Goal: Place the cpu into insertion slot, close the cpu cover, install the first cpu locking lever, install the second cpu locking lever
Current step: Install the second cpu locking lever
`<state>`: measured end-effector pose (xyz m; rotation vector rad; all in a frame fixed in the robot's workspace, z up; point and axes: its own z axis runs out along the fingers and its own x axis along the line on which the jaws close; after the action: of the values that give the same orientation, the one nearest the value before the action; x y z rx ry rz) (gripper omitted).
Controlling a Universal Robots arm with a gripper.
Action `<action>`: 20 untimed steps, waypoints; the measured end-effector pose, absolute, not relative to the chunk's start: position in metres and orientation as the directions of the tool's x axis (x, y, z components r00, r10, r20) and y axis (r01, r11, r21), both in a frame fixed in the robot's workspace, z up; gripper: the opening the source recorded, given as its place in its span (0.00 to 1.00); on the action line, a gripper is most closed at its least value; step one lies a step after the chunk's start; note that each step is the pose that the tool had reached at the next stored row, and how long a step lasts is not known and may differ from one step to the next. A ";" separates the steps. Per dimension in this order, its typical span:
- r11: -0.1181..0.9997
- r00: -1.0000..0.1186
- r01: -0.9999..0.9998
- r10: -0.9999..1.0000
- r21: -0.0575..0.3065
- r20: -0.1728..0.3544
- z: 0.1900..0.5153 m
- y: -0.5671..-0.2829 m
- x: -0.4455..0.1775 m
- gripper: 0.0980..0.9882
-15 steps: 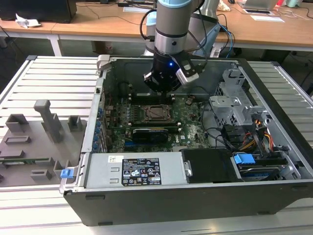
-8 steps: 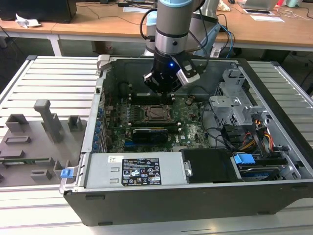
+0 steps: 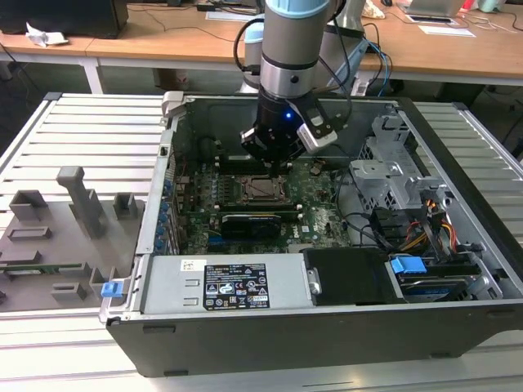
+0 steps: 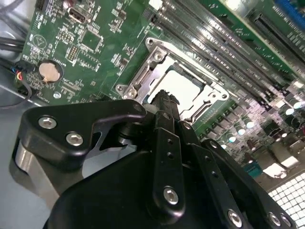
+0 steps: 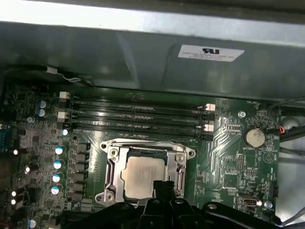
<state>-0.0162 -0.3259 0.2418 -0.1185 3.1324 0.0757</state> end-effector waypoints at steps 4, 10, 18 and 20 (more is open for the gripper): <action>0.996 -0.997 -0.075 -0.075 0.048 -0.008 0.249 -0.329 -0.016 0.01; 0.996 -0.997 -0.073 -0.072 0.048 -0.008 0.249 -0.343 -0.016 0.01; 0.996 -0.997 -0.073 -0.072 0.050 -0.005 0.244 -0.363 -0.017 0.01; 0.996 -0.997 -0.072 -0.072 0.053 -0.005 0.243 -0.365 -0.018 0.01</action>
<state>-0.0176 -0.3653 0.2425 -0.1137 3.1351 0.0835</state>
